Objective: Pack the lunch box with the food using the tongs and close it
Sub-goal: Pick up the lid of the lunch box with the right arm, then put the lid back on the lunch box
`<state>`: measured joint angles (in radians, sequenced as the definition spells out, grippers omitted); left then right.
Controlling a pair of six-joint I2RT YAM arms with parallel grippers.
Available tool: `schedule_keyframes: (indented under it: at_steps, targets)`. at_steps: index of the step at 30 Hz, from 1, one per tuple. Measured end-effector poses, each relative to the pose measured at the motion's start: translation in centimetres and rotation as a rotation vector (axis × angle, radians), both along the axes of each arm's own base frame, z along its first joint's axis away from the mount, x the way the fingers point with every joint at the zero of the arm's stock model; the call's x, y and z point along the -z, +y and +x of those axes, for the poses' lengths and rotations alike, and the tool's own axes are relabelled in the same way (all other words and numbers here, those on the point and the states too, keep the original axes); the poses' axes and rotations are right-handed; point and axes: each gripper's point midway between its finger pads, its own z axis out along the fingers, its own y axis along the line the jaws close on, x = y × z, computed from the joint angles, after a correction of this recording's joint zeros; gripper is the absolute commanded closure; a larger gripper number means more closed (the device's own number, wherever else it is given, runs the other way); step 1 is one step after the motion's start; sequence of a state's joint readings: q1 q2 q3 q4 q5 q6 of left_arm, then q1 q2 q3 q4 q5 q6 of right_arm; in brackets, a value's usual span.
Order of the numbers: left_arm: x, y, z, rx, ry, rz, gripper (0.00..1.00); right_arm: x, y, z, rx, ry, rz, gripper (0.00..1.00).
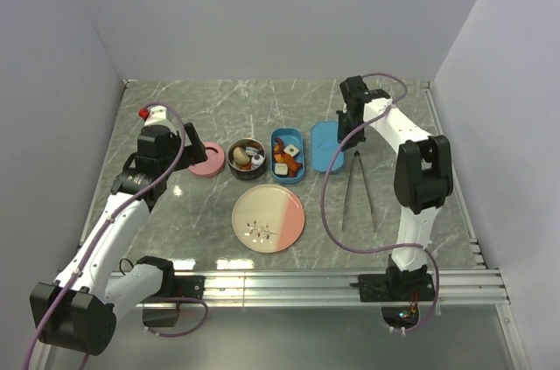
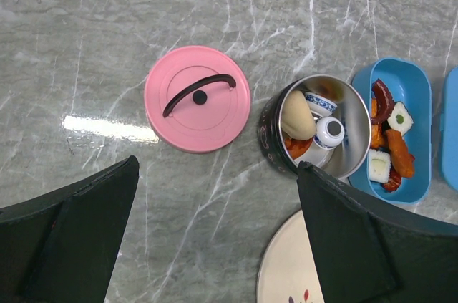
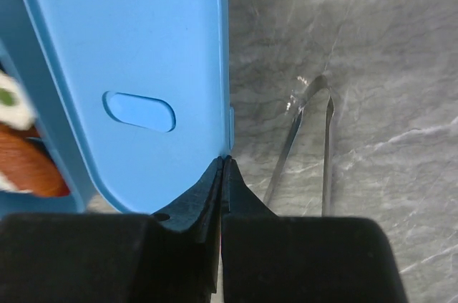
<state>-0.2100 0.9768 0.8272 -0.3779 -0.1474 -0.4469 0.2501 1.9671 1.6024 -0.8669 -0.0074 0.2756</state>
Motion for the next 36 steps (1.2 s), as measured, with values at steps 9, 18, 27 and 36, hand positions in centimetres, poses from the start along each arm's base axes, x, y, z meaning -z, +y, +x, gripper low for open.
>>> schedule_keyframes:
  at_steps: [9, 18, 27, 36]
  targets:
    - [-0.3, -0.1, -0.1, 0.004, -0.011, -0.005, 0.01, -4.4, 1.2, 1.7, 0.026, -0.1, 0.052, 1.0]
    - [-0.4, -0.1, -0.1, 0.005, -0.011, -0.005, 0.0, -6.7, 5.3, 1.7, -0.015, -0.14, 0.143, 1.0]
    - [-0.3, -0.1, -0.1, 0.008, -0.01, -0.007, 0.0, -6.3, 11.7, 0.2, -0.101, -0.13, 0.254, 1.0]
    - [-0.4, -0.2, -0.1, 0.01, -0.01, -0.008, 0.01, -1.1, 11.7, -1.0, -0.096, -0.03, 0.233, 1.0]
